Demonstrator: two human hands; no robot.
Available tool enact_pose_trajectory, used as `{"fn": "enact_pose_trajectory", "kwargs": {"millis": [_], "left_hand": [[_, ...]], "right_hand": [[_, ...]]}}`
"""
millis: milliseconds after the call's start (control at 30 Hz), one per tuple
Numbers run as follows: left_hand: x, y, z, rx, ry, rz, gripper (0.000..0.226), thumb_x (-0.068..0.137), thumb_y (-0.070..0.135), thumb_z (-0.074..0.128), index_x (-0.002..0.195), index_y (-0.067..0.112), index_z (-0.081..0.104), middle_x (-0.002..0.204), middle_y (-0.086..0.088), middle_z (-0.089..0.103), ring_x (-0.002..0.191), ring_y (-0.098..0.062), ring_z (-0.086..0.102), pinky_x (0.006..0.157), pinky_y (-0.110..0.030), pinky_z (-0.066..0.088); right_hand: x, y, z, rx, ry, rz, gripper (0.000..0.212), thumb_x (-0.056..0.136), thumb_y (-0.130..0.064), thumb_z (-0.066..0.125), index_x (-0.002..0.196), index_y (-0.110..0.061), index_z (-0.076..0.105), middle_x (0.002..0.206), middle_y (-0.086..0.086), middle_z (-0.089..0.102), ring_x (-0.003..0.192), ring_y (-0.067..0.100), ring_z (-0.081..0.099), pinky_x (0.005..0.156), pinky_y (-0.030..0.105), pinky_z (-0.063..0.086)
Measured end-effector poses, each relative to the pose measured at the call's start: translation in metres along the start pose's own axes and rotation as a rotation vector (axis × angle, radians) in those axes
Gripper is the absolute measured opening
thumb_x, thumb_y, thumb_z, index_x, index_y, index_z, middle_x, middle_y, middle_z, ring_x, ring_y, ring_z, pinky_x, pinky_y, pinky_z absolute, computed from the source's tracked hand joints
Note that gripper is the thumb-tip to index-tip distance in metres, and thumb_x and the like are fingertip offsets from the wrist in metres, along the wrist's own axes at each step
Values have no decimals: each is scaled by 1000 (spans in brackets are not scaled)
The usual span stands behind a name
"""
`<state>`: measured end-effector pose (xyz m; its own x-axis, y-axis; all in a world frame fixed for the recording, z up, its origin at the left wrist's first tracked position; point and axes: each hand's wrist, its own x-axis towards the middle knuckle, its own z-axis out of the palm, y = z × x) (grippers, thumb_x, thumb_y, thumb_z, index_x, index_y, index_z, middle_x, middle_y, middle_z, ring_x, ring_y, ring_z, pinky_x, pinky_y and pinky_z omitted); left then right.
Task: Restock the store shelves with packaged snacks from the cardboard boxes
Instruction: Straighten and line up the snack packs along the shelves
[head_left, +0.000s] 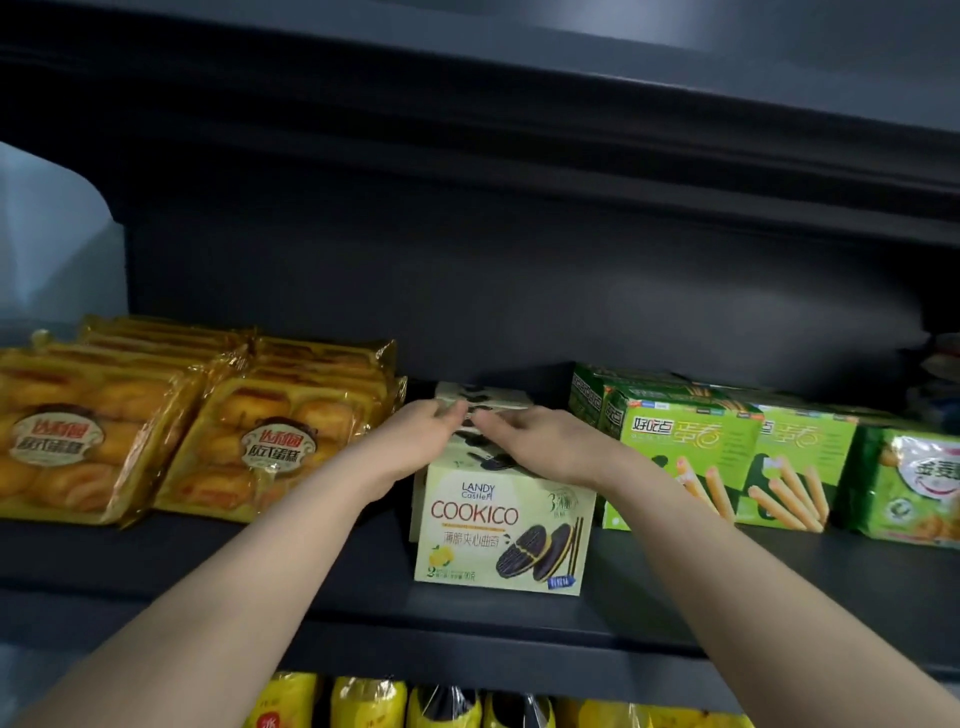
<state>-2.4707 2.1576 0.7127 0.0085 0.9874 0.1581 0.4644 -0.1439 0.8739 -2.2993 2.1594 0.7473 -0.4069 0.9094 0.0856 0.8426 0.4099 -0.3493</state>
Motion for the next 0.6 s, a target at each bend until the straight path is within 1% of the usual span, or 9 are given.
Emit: {"fn": "enact_pose_trajectory", "kwargs": {"millis": [67,167,200,267,333,400,467,533,600], "left_hand": [[-8,-3,-3,-101,18,6,51,103,50,40,141,19,51,134,-1,62,118,-14,59,108,-36,42],[-39,-8,-12,-115,29,80,84,89,72,39,157,27,23,162,12,23,147,-10,24,119,-34,20],[-53,-10,-13,-38,22,112,95,81,79,40,159,30,15,163,16,16,149,-8,18,120,-33,18],[-76,-17,-11,121,-21,161,114,70,86,48,158,33,-2,160,22,14,146,-5,21,119,-32,24],[-87,-24,-4,126,-88,170,116,72,78,60,153,41,-14,147,31,18,134,5,30,108,-19,31],[-89,-30,9,93,-115,240,95,86,58,65,148,54,-6,147,32,21,128,9,36,106,-17,34],[-83,-37,18,40,-56,294,76,94,39,65,152,44,16,144,22,47,123,3,52,108,-33,44],[-81,-40,18,-3,-20,299,59,98,27,60,149,37,32,134,19,58,119,-2,58,104,-39,49],[-86,-35,14,-22,-21,282,54,100,22,56,148,36,37,135,16,58,119,-5,59,103,-41,50]], "right_hand": [[-5,1,-1,50,32,1,65,99,-68,28,148,-30,47,154,1,46,142,21,41,107,27,31],[-29,9,-1,149,181,-48,61,98,-67,35,147,-32,48,153,-5,46,141,15,41,105,24,30],[-39,13,5,123,246,-79,65,95,-69,36,147,-32,47,154,-6,44,142,14,40,109,26,31],[-61,17,22,84,363,-118,78,86,-78,35,150,-34,41,157,-6,37,144,14,36,111,29,31],[-75,18,41,154,420,-88,88,80,-79,45,154,-34,32,159,-5,31,146,15,32,109,28,32],[-76,18,54,207,469,-57,92,79,-73,60,155,-28,32,155,-1,36,141,14,37,102,21,34],[-73,18,56,191,514,-39,88,80,-63,70,153,-24,37,149,-1,45,133,14,45,94,16,33],[-71,15,53,190,518,-38,84,82,-56,74,152,-23,40,148,-2,49,134,14,47,96,17,34],[-75,11,46,201,507,-54,82,83,-52,75,151,-22,41,147,-3,52,136,16,47,105,24,37]]}}
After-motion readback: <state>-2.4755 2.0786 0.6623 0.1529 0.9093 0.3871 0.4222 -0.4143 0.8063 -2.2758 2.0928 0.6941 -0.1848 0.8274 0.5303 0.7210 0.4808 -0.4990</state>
